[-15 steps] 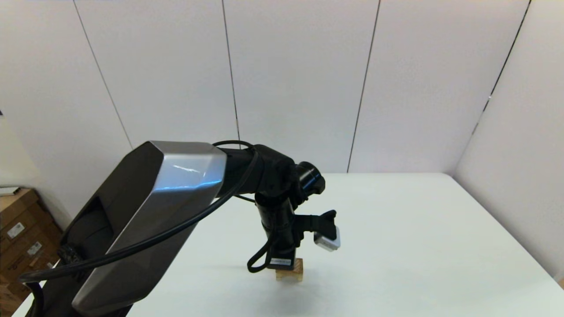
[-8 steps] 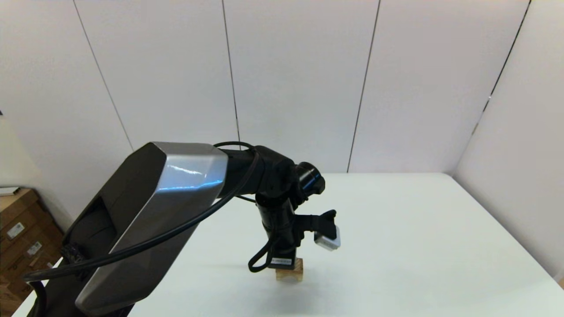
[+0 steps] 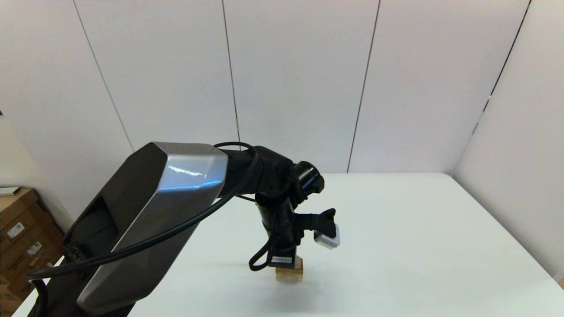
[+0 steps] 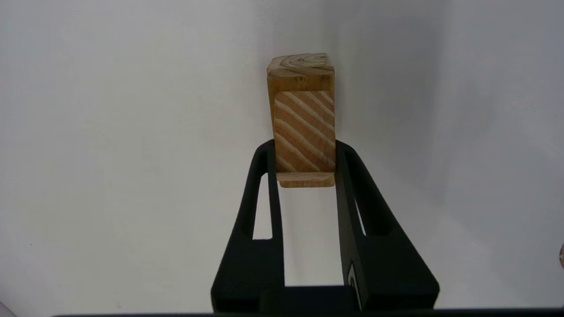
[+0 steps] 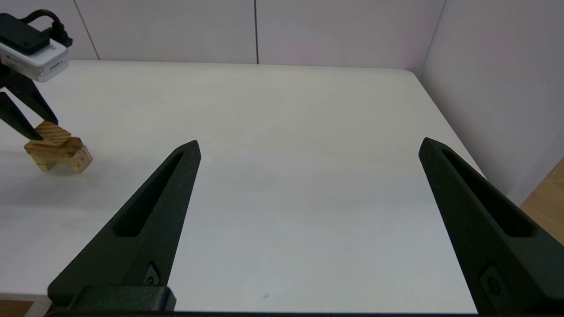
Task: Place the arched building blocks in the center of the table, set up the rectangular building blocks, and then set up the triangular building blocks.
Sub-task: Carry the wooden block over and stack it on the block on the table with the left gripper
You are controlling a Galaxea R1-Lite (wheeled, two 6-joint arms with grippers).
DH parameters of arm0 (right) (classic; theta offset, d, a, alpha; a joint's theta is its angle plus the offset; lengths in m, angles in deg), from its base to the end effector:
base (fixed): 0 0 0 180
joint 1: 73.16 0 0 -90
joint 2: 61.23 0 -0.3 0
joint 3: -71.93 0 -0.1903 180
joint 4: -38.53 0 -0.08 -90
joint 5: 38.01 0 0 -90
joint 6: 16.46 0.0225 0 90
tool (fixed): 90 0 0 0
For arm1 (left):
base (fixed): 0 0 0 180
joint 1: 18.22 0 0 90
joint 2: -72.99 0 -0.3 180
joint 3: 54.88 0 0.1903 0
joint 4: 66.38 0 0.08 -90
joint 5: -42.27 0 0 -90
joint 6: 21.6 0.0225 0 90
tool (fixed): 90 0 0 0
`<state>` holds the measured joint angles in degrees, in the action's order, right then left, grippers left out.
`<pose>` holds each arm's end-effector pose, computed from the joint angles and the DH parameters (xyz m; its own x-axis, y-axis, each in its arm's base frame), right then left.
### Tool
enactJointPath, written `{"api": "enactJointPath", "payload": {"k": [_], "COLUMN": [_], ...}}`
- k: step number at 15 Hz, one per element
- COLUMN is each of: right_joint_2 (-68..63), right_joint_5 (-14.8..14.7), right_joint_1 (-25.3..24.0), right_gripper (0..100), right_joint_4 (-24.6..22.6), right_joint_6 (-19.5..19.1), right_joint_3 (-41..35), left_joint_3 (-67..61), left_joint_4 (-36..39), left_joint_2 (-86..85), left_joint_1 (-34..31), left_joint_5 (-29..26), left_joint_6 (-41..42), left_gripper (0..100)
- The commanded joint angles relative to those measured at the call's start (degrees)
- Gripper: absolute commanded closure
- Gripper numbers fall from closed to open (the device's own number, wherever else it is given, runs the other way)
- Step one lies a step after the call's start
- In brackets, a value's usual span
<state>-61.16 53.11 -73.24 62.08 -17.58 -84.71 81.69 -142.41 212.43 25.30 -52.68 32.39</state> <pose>-0.0229 0.0004 0.0751 0.9998 0.0209 -0.0021 -0.0210 0.9996 -0.0195 0.3161 -0.3028 0.0850 0.0797 -0.1946 -0.9776 0.9860 -0.1286 0.1060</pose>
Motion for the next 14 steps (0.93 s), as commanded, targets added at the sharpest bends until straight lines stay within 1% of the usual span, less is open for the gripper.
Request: {"api": "enactJointPath", "payload": {"k": [1,11,12,14], "right_joint_2": [0.01,0.01,0.01,-0.07], "right_joint_5": [0.02,0.02,0.02,0.02], "right_joint_1": [-0.01,-0.01,-0.01,-0.01], "right_gripper": [0,0,0,0], "right_joint_4": [-0.01,-0.01,-0.01,-0.01], "right_joint_6": [-0.02,-0.02,-0.02,-0.02], "right_joint_3": [-0.09,-0.09,-0.09,-0.09], "left_joint_3": [0.0,0.0,0.0,0.0], "left_joint_4": [-0.42,-0.33,-0.25,-0.42], "left_joint_2": [-0.05,0.3,0.3,0.3], "left_joint_1": [-0.01,-0.1,-0.1,-0.1], "left_joint_5": [-0.06,0.12,0.12,0.03], "left_joint_6": [0.32,0.24,0.24,0.32], "left_gripper": [100,100,0,0]}}
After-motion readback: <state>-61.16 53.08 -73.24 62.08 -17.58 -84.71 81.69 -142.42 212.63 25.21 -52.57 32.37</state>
